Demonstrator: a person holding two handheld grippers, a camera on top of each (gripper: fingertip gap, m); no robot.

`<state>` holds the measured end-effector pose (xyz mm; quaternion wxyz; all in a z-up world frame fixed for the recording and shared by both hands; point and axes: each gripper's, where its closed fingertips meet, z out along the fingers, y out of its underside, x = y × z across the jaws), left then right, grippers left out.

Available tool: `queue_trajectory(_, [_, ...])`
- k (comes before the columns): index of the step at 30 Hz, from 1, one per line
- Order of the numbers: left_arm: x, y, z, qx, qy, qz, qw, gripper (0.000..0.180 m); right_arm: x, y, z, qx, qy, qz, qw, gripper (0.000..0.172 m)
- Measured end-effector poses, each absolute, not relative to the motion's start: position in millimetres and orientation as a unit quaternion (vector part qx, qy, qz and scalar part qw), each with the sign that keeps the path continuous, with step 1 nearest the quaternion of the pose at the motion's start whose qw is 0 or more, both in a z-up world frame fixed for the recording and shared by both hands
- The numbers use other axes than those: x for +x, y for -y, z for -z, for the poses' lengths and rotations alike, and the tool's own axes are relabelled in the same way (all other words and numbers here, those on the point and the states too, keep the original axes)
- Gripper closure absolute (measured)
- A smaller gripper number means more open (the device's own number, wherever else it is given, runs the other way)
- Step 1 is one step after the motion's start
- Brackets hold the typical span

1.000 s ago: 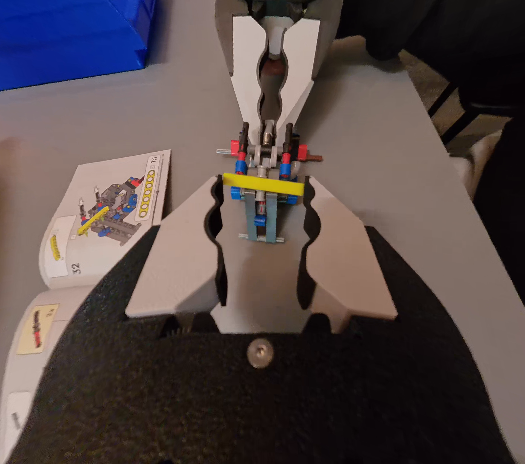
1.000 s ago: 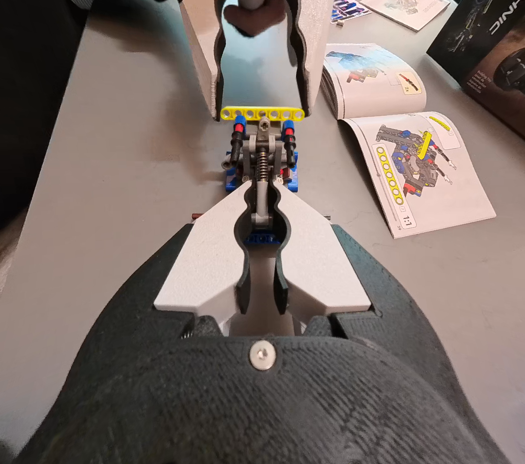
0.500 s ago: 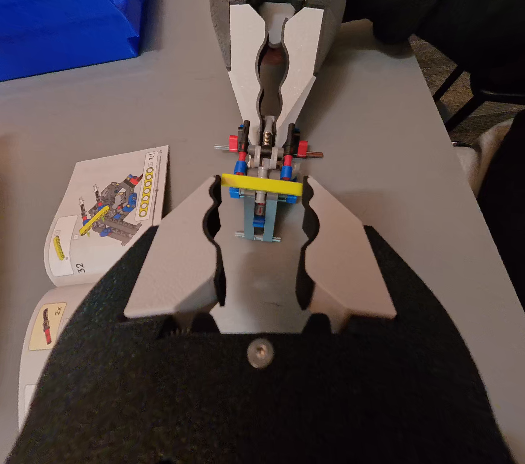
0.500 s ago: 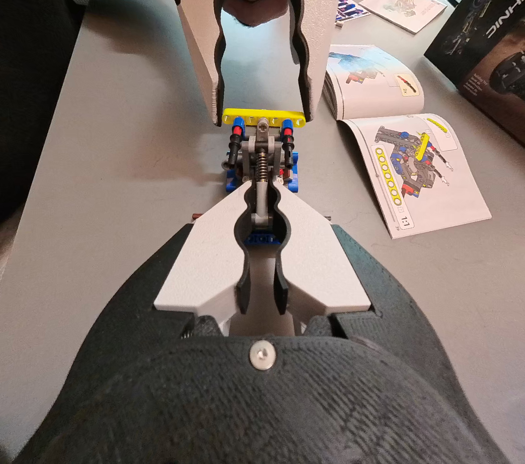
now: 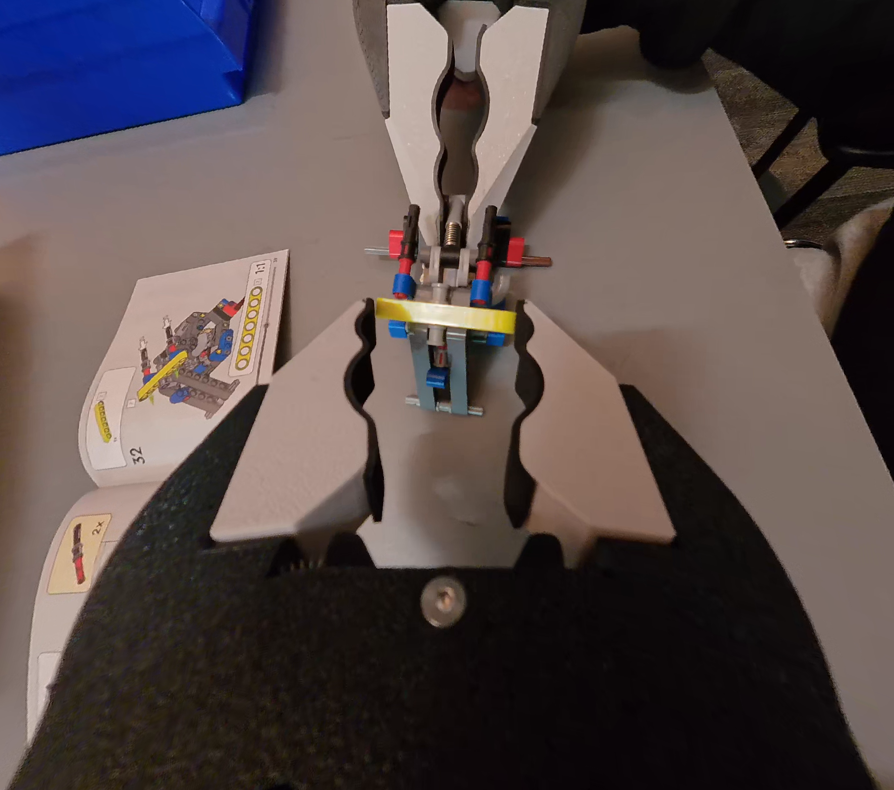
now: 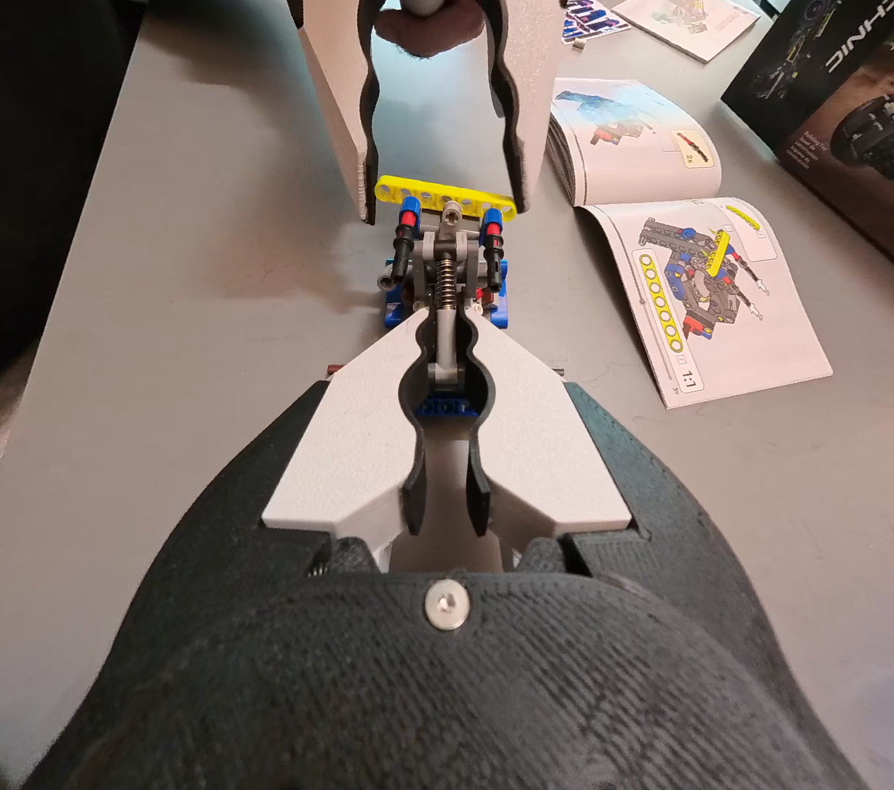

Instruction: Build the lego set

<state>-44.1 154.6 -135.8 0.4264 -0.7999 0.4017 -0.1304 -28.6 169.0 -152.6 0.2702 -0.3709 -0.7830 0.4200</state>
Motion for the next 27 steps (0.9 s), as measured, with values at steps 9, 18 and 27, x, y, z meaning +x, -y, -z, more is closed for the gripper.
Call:
queue_trajectory(9, [-46,-152,127,-0.794,-0.392,0.143,0.442,0.120,-29,-169,153,-0.369,0.784,-0.417,0.274,0.167])
queue_trajectory(18, [-51,-140,122,-0.783,-0.383,0.171,0.458,0.113,-28,-168,153,-0.365,0.786,-0.414,0.279,0.167])
queue_trajectory(27, [-82,-122,125,-0.787,-0.334,0.169,0.490,0.111,-28,-168,153,-0.360,0.787,-0.408,0.290,0.167])
